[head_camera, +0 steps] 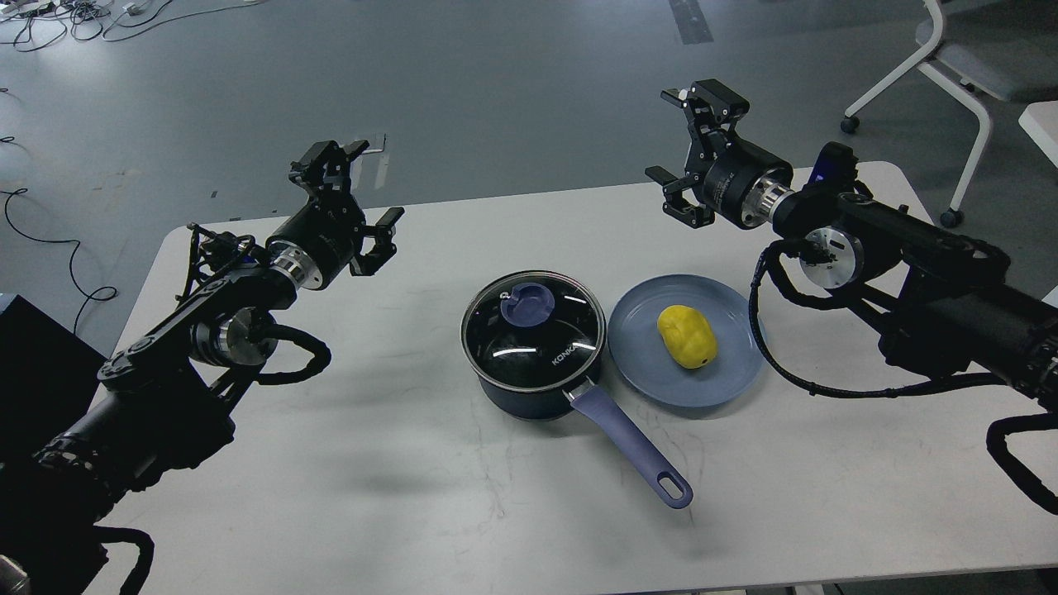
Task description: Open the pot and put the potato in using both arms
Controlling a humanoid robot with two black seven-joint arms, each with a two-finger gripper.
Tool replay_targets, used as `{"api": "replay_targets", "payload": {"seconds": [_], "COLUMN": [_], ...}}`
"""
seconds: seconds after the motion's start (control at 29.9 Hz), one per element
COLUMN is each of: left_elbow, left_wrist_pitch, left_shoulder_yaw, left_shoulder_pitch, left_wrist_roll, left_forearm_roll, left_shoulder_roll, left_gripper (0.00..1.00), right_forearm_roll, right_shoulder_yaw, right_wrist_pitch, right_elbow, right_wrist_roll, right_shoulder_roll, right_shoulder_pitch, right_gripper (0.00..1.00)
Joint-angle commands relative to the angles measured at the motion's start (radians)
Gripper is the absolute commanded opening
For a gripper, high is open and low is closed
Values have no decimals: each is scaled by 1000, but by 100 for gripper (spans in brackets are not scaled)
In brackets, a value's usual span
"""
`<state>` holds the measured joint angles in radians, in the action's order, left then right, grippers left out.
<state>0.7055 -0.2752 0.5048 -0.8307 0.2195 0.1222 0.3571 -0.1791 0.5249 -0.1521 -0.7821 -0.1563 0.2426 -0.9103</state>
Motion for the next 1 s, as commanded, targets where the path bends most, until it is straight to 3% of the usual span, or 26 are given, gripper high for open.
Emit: {"api": "replay_targets", "payload": {"seconds": [0.0, 0.97], "left_elbow": [14, 17], "left_wrist_pitch": [1, -9], "left_shoulder_yaw": [-8, 1], "left_shoulder_pitch": [1, -1], "left_wrist_roll": [3, -12], "left_forearm_roll": [8, 39], "left_shoulder_roll": [6, -3], "left_gripper": [99, 99], "right_forearm_roll": [0, -2], "right_shoulder_yaw": [-2, -2], "right_wrist_pitch": [0, 8], "right_elbow": [1, 3], "right_wrist_roll": [0, -3], "right_shoulder_roll": [6, 10], "right_shoulder_pitch": [1, -7], "right_gripper": [100, 100]}}
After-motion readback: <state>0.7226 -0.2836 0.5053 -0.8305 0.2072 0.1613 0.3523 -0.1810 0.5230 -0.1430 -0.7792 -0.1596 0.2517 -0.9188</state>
